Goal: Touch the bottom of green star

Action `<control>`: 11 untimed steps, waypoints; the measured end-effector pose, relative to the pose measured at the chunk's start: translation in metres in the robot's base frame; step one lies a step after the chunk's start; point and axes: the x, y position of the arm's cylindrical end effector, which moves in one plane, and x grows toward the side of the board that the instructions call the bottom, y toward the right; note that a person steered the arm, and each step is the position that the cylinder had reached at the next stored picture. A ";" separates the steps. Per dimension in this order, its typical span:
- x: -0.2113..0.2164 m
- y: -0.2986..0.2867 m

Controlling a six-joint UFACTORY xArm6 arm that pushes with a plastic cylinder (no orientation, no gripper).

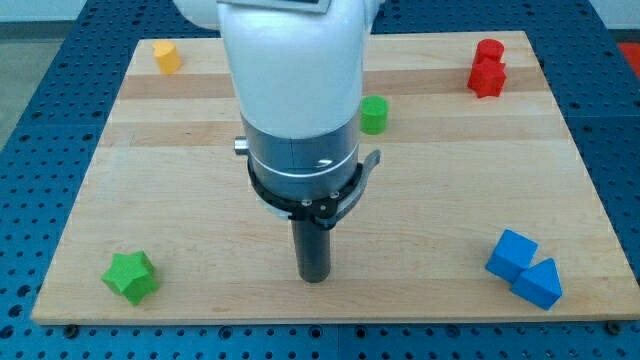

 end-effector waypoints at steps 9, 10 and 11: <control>0.037 -0.172; 0.037 -0.176; 0.036 -0.184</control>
